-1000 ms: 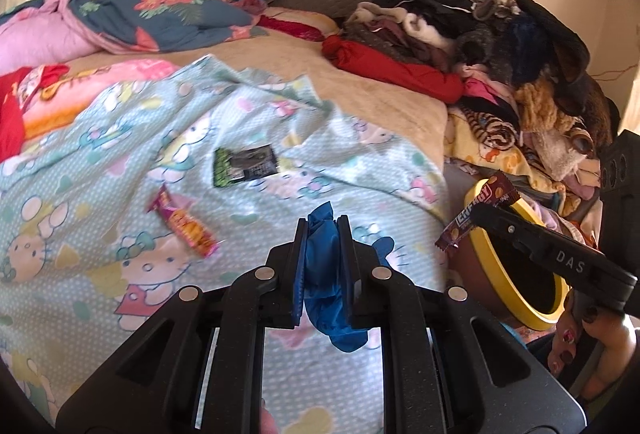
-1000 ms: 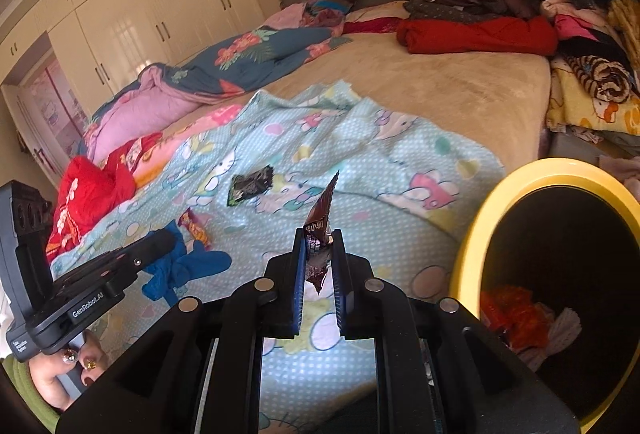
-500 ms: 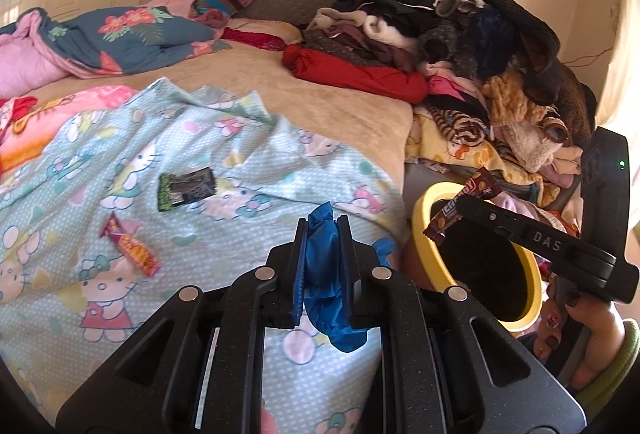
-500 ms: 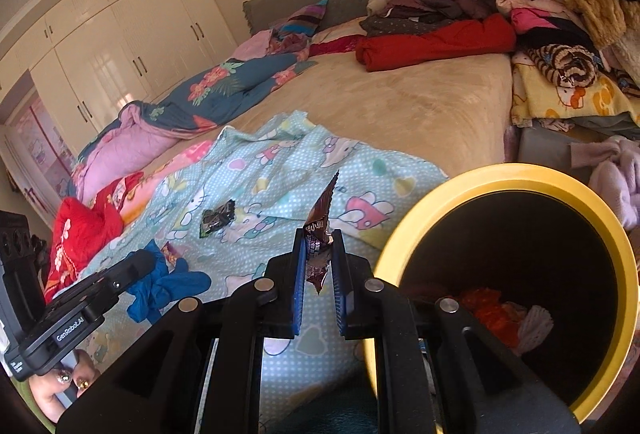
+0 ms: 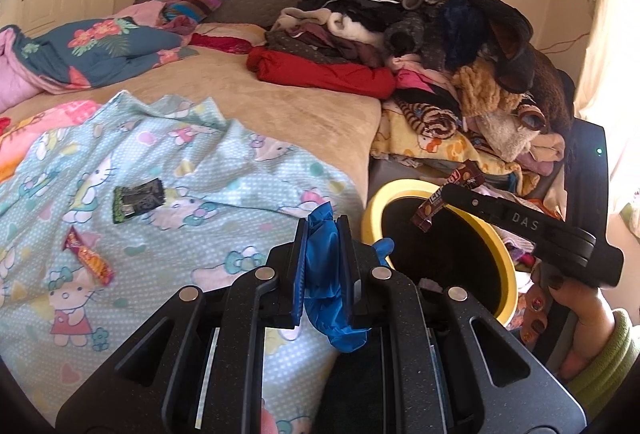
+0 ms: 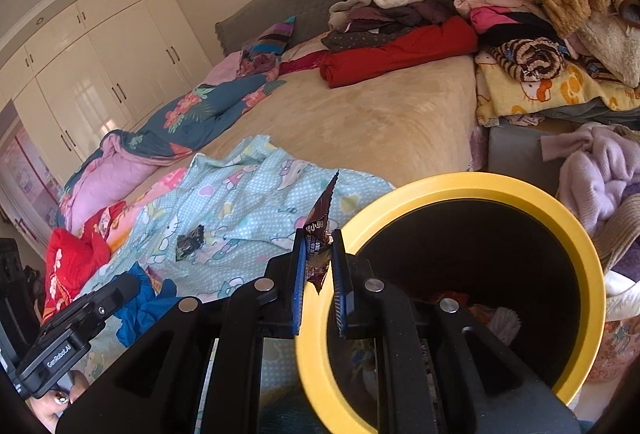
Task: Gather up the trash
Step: 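Lift the glove and chocolate bar and carry both over the bin, then open the left tool to drop the glove while the right tool releases the bar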
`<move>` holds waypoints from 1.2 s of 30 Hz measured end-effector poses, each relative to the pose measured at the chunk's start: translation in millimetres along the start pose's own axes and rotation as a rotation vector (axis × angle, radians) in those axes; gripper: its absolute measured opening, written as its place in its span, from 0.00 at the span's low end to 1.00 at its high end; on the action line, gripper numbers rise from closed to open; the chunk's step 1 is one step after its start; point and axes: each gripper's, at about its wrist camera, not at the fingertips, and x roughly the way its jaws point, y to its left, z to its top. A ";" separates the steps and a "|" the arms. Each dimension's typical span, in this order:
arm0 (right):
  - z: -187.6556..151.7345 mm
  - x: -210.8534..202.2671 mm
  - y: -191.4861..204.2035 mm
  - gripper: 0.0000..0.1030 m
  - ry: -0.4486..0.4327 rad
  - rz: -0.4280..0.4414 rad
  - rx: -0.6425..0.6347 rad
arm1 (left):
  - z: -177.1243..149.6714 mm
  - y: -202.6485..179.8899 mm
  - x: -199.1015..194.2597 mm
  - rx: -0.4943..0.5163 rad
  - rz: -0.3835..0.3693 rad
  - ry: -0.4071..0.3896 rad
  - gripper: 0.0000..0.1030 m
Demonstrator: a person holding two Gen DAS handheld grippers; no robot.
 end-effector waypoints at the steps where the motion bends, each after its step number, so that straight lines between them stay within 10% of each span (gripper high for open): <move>1: 0.6 -1.6 -3.2 0.12 -0.003 -0.005 0.004 | 0.4 -3.3 1.0 0.004 -0.004 0.000 0.09; 36: 1.2 -26.4 -114.8 0.14 -0.031 -0.151 0.180 | -7.2 -98.7 68.6 0.173 -0.142 0.089 0.09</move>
